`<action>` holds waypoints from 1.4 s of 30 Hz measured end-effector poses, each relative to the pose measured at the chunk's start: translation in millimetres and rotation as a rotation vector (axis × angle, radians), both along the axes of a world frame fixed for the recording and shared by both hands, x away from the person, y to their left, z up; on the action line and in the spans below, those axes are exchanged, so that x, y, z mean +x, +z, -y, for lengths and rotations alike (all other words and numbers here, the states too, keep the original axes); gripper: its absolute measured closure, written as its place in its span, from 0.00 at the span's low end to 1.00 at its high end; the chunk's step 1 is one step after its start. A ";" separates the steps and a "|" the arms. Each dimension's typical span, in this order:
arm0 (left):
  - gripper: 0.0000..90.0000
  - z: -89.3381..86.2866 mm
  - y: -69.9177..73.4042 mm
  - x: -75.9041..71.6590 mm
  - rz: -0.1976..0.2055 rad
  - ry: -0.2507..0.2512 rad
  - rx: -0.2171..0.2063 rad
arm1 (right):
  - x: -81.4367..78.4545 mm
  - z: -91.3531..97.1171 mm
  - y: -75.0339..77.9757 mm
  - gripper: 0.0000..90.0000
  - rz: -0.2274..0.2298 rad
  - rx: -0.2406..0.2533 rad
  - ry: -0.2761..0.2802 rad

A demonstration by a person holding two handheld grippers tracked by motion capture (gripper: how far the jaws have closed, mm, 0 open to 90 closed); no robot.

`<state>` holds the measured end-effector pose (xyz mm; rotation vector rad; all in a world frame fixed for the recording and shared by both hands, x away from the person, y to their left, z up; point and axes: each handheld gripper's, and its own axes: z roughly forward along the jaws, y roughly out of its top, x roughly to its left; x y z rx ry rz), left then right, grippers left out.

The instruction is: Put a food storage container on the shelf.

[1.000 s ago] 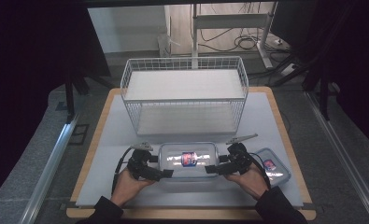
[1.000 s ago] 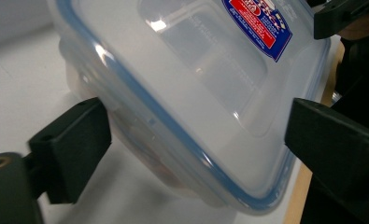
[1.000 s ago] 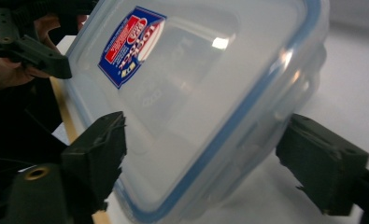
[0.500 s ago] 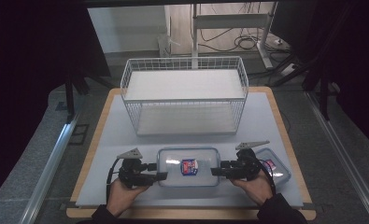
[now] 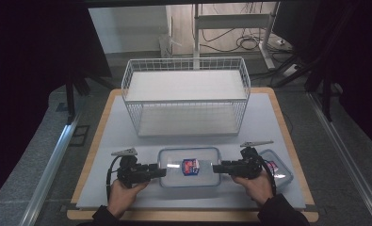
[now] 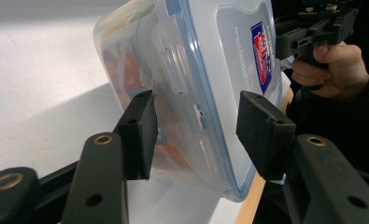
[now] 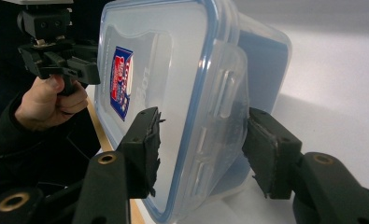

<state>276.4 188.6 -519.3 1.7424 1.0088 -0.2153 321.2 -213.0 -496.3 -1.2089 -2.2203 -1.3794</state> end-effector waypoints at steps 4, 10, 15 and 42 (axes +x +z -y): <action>0.59 -0.9 2.9 0.0 0.013 0.019 -0.002 | -2.5 0.8 2.9 0.58 0.010 0.008 -0.008; 0.59 -0.5 4.0 1.4 0.005 0.038 -0.008 | -4.6 -0.4 4.2 0.58 0.019 -0.001 -0.020; 0.59 -1.1 10.2 2.9 0.021 0.046 0.005 | -6.7 -4.1 8.5 0.57 0.079 -0.017 -0.022; 0.59 -5.2 63.5 20.7 0.118 0.058 0.027 | 13.9 -9.4 62.8 0.57 0.200 0.013 -0.024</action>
